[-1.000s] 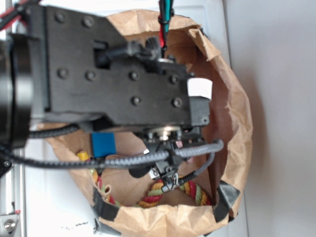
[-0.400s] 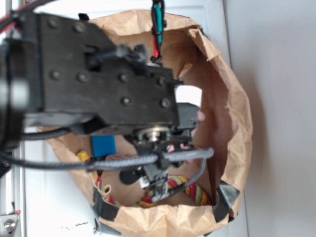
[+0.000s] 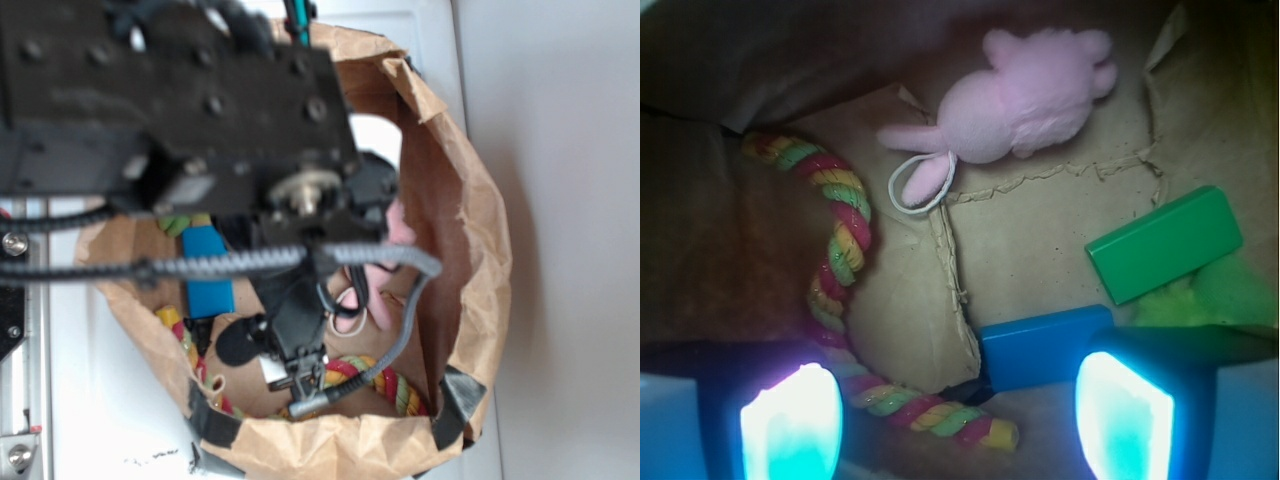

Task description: Grab the multicolored rope.

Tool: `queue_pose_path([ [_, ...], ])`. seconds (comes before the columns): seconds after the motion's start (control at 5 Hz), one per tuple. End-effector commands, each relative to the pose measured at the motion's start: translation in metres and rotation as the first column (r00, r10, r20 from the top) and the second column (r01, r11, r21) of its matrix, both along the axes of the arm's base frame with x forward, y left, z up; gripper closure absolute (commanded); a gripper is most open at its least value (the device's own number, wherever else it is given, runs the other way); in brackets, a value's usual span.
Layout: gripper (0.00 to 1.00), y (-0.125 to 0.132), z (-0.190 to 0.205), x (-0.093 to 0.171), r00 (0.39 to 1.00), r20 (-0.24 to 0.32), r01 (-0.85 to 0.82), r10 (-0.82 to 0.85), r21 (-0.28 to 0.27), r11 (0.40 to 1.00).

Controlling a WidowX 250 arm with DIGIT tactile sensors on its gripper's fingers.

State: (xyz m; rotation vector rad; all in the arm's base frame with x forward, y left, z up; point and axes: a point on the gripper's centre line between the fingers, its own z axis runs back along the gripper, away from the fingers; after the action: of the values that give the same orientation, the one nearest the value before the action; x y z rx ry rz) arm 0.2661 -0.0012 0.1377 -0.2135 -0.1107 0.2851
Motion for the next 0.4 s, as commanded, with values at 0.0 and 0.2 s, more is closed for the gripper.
queue_pose_path([
  [0.0, 0.00, 0.0047, 0.0187, 0.0017, 0.997, 0.071, 0.001, -0.001, 0.003, 1.000],
  [0.2, 0.00, 0.0030, 0.0136, 0.0013, 0.997, 0.073, 0.017, -0.016, -0.013, 1.000],
])
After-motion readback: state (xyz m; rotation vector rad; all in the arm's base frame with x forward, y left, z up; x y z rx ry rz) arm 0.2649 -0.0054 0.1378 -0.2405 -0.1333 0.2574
